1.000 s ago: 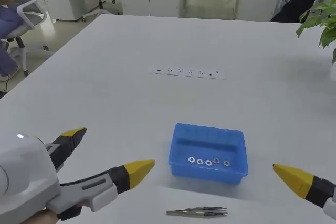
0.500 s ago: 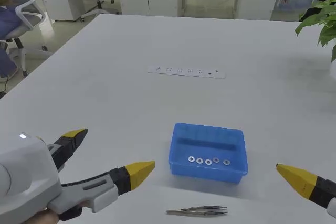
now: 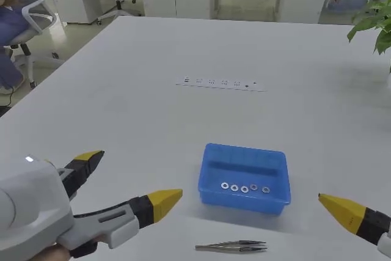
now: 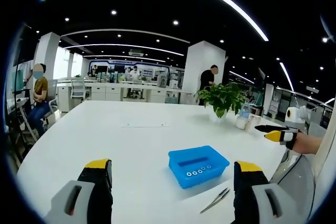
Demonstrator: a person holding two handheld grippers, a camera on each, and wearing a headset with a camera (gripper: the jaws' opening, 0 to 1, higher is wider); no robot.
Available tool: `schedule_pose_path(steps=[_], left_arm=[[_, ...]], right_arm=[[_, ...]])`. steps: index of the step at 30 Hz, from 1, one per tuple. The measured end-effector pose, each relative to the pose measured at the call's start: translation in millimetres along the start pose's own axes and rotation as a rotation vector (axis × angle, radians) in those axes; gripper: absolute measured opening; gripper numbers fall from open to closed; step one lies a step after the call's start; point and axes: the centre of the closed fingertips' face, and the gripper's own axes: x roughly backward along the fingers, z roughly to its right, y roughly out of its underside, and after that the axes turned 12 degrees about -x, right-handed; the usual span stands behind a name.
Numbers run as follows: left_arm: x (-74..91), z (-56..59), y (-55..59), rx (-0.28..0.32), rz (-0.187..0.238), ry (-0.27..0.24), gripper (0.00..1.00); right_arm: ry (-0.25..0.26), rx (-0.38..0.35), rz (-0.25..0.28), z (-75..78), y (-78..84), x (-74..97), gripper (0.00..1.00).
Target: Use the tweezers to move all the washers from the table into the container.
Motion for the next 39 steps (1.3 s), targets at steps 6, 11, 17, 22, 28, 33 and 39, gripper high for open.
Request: schedule_pose_path(steps=[6,11,17,22,28,33,39], left_arm=[[0.6,1.1,0.5,-0.002,-0.006,0.003,0.99],[1.5,3.1,0.7,-0.005,-0.009,0.006,0.99],[3.0,2.5,0.0,-0.004,-0.006,-0.002,0.99],[4.5,2.0,1.0,0.008,0.005,-0.006,0.99],[-0.1,6.8,1.1,0.039,0.024,0.011,0.99],[-5.8,11.4,2.9,0.020,0.010,0.033,0.99],[-8.1,14.9,5.2,0.009,-0.004,0.055,0.99]], right_arm=[[-0.006,0.004,-0.005,-2.4,0.5,-1.6,0.99],[-0.011,0.002,-0.005,-5.1,1.1,-1.6,0.99],[-0.011,-0.006,-0.019,-5.6,5.5,-1.9,0.99],[-0.009,-0.010,-0.032,-7.0,6.6,-2.6,0.99],[0.001,0.003,-0.043,-10.5,5.3,-4.4,0.96],[0.009,-0.010,-0.029,-12.3,6.0,-3.1,0.96],[0.026,-0.025,-0.024,-7.9,10.9,3.3,0.96]])
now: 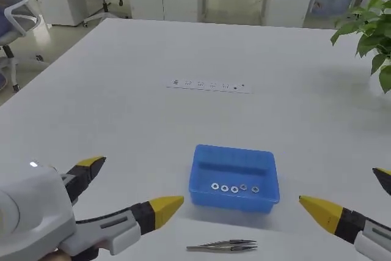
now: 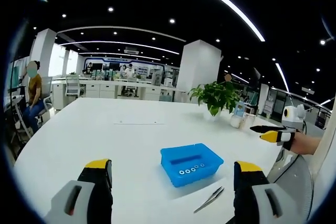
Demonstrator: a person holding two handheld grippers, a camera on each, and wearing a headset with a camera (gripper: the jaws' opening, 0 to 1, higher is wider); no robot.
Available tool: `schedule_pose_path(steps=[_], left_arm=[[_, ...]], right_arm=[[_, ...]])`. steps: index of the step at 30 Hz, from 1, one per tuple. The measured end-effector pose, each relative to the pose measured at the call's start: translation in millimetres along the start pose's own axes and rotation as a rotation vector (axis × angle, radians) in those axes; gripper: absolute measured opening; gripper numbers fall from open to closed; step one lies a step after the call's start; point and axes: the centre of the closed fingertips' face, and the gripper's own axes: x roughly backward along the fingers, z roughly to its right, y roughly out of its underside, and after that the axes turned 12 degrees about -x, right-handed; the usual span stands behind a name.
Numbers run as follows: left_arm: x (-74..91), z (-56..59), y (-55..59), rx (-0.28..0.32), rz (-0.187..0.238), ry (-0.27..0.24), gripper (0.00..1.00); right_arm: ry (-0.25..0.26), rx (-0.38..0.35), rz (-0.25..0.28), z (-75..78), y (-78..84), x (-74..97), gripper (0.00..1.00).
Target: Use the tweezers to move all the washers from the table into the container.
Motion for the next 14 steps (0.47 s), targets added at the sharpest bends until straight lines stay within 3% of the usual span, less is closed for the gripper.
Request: schedule_pose_path(steps=[14], left_arm=[[-8.5,5.5,5.9,0.016,-0.013,0.029,0.98]], right_arm=[[0.015,-0.014,0.006,5.2,0.1,1.0,0.96]])
